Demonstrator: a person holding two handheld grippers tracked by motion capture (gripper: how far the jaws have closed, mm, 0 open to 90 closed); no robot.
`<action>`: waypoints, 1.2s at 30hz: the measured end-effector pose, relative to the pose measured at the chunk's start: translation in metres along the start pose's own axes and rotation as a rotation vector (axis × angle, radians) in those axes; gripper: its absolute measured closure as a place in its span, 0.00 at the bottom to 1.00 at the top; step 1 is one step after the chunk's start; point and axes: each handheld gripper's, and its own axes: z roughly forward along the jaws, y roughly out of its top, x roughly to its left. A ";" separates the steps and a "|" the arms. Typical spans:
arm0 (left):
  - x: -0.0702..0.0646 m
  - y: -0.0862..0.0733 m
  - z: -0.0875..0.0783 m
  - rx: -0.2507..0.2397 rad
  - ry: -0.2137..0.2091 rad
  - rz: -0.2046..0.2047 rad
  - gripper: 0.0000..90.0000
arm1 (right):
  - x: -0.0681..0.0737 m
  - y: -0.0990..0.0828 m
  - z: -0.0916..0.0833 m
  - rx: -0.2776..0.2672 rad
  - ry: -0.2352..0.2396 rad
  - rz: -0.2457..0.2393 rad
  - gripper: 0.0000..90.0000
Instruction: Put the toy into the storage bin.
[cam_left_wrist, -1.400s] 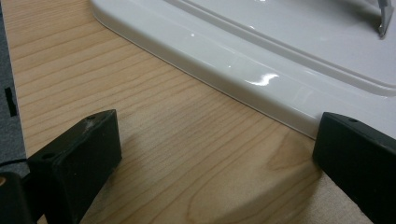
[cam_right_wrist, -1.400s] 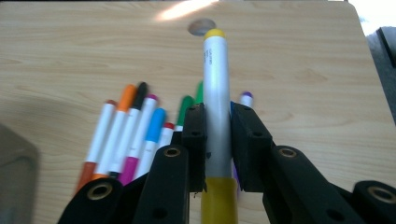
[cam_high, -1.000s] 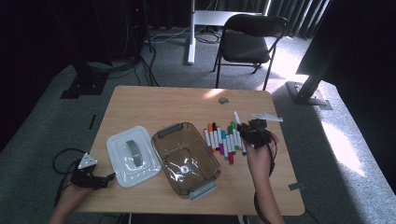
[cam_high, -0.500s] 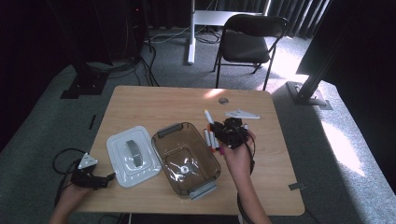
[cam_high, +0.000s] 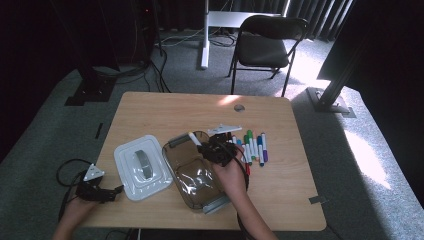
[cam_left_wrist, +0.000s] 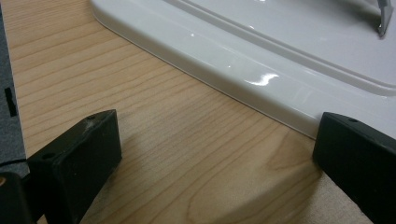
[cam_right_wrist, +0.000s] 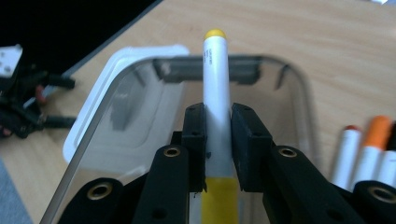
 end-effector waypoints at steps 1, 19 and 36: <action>0.000 0.000 0.000 0.000 0.000 0.000 0.02 | 0.003 -0.001 0.004 0.013 0.007 -0.009 0.85; 0.000 0.000 0.000 -0.001 0.000 0.000 0.02 | 0.041 -0.011 0.055 0.283 0.097 -0.072 0.85; 0.000 0.000 0.000 -0.001 -0.001 -0.002 0.02 | 0.040 -0.015 0.089 0.572 0.097 -0.113 0.84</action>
